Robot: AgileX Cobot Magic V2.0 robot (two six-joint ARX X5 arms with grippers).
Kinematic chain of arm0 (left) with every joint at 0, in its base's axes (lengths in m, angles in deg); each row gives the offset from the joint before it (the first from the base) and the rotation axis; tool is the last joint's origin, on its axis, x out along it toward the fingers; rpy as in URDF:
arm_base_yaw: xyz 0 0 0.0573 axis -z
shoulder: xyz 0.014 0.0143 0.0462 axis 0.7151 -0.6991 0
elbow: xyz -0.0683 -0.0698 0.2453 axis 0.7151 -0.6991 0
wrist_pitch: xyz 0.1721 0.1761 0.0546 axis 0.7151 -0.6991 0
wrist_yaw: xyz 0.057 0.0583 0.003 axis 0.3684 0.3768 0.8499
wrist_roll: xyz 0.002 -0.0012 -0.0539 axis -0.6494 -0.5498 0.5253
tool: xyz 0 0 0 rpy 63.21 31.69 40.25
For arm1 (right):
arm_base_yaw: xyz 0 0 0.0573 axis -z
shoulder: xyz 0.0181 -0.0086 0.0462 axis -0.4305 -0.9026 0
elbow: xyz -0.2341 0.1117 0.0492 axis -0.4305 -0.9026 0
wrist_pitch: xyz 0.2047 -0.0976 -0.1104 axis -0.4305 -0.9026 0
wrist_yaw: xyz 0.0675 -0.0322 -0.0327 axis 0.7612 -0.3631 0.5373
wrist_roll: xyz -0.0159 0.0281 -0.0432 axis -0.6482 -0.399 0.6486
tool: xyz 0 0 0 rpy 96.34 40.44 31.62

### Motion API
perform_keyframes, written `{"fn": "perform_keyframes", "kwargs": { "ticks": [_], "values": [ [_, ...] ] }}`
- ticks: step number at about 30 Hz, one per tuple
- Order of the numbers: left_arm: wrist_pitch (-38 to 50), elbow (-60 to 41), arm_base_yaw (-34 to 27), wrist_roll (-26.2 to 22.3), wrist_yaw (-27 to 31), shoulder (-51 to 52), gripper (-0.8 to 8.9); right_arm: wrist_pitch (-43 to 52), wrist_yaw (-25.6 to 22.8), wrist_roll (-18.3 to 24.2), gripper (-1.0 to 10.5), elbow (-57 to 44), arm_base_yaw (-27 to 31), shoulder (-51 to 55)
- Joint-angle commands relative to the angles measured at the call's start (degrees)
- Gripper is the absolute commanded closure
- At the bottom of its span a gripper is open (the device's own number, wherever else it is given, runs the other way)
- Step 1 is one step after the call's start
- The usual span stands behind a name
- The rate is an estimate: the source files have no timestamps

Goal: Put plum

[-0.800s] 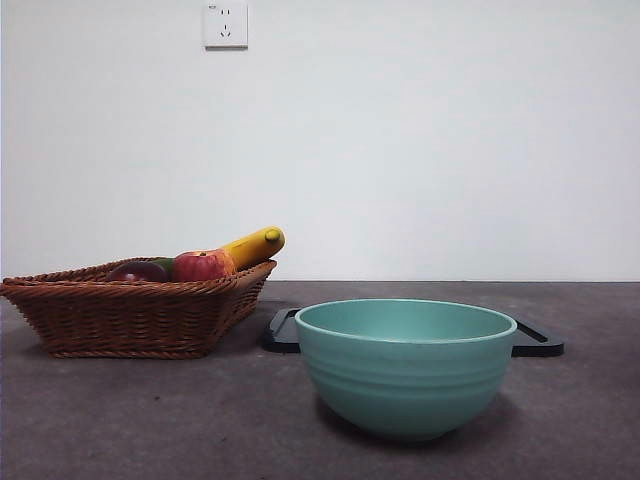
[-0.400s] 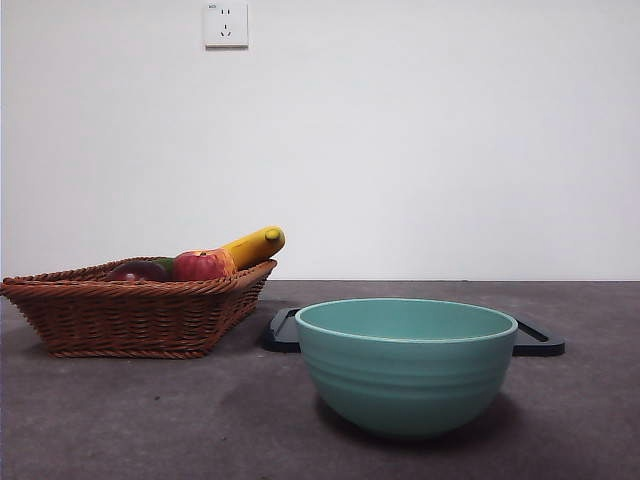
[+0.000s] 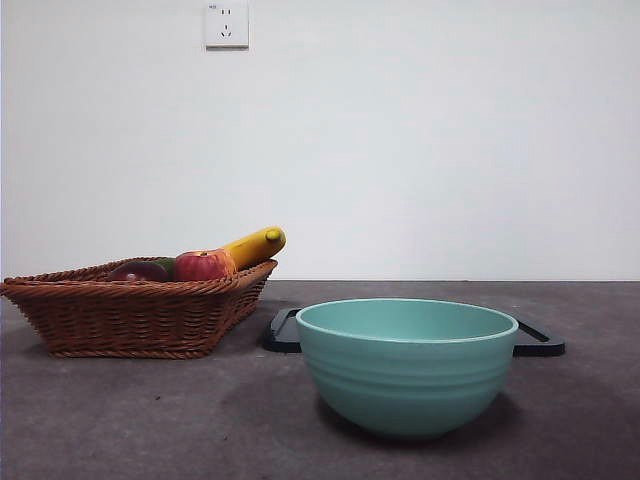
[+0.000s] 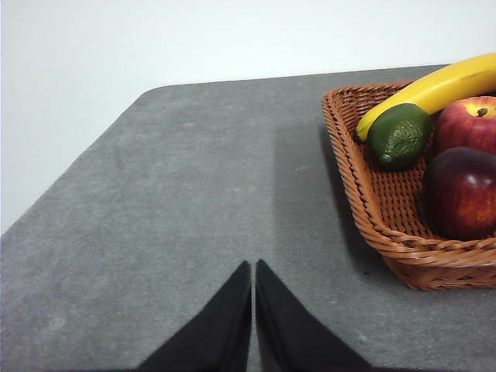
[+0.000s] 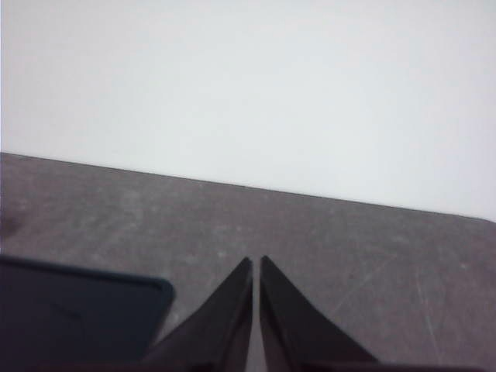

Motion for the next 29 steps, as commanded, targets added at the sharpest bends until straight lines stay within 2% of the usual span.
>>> {"fn": "perform_keyframes", "kwargs": {
  "ticks": [1, 10, 17, 26, 29],
  "values": [
    [-0.37, -1.16, -0.13, 0.52, 0.20, 0.11, 8.06, 1.40, -0.20, 0.26, 9.4, -2.89, 0.11, 2.03],
    [-0.37, -1.16, -0.13, 0.52, 0.20, 0.11, 8.06, 1.88, -0.24, 0.22, 9.4, -9.31, 0.11, 7.67],
    [-0.35, -1.16, -0.13, 0.52, 0.20, 0.11, 8.07, -0.42, -0.44, 0.24, 9.4, -9.27, 0.07, 7.96],
    [-0.35, -1.16, -0.13, 0.52, 0.20, 0.11, 8.07, -10.14, -0.44, 0.22, 9.4, -9.27, -0.11, 7.96],
    [-0.35, -1.16, -0.13, 0.52, 0.20, 0.11, 8.07, -10.80, -0.35, -0.74, 9.4, -9.27, -0.11, 7.96]
  ]
}}
